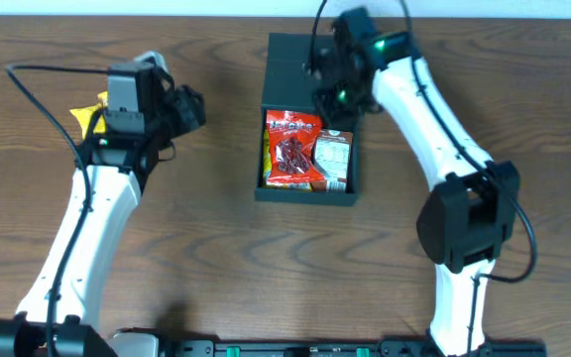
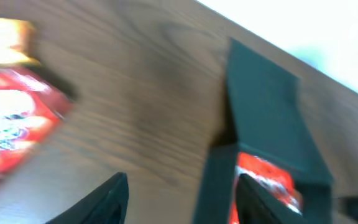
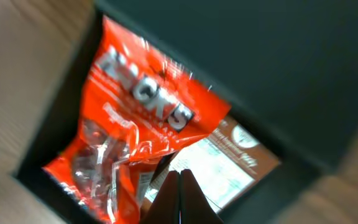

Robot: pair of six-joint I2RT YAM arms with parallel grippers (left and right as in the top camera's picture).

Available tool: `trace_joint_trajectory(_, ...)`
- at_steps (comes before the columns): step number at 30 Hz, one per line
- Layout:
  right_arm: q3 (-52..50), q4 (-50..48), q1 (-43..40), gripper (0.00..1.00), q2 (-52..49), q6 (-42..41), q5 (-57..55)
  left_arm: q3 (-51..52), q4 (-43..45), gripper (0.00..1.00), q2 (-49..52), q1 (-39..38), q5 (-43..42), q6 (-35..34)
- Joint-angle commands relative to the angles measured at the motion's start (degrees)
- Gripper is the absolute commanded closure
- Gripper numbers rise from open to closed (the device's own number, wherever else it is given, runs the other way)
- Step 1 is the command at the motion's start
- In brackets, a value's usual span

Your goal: Pack container

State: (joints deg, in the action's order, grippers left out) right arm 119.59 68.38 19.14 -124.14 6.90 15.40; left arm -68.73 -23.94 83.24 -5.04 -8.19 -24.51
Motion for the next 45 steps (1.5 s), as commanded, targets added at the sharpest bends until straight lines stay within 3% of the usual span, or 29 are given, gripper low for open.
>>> trace_joint_trajectory(1, 6.1, 0.5, -2.6, 0.98, 1.8, 0.5, -0.5, -4.3, -3.5, 0.34, -0.5, 0.3, 18.0, 6.4)
trace_joint_trajectory(3, 7.1, 0.4, -4.3, 0.95, 1.8, 1.0, -0.4, -4.3, -4.0, 0.16, -0.5, 0.3, 21.1, 15.3)
trace_joint_trajectory(5, 7.2, 0.6, -6.0, 0.81, 1.8, 2.1, -0.4, -4.3, -4.7, 0.02, -0.3, 0.3, 21.3, 25.2)
trace_joint_trajectory(9, 7.2, 1.4, -9.2, 0.67, 1.8, 3.7, -0.4, -4.3, -6.3, 0.05, 0.0, 1.0, 21.2, 35.9)
trace_joint_trajectory(15, 7.2, 3.0, -13.6, 0.13, 2.0, 5.8, 0.6, -4.2, -7.4, 0.05, 5.3, 5.5, 16.9, 42.8)
trace_joint_trajectory(17, 7.2, 3.7, -14.9, 0.01, 2.1, 6.8, 1.4, -4.2, -7.4, 0.05, 8.2, 6.9, 16.8, 45.5)
trace_joint_trajectory(27, 7.2, 5.9, -16.2, 0.01, 2.4, 8.6, 1.3, -4.2, -6.6, 0.05, 17.6, 9.9, 14.3, 57.2)
trace_joint_trajectory(36, 7.2, 7.3, -16.2, 0.01, 2.4, 8.6, 1.3, -4.2, -4.0, 0.05, 24.8, 13.6, 5.7, 57.1)
trace_joint_trajectory(45, 7.2, 7.3, -16.1, 0.01, 2.4, 8.6, 1.3, -4.2, -0.6, 0.05, 25.5, 17.5, -1.6, 57.2)
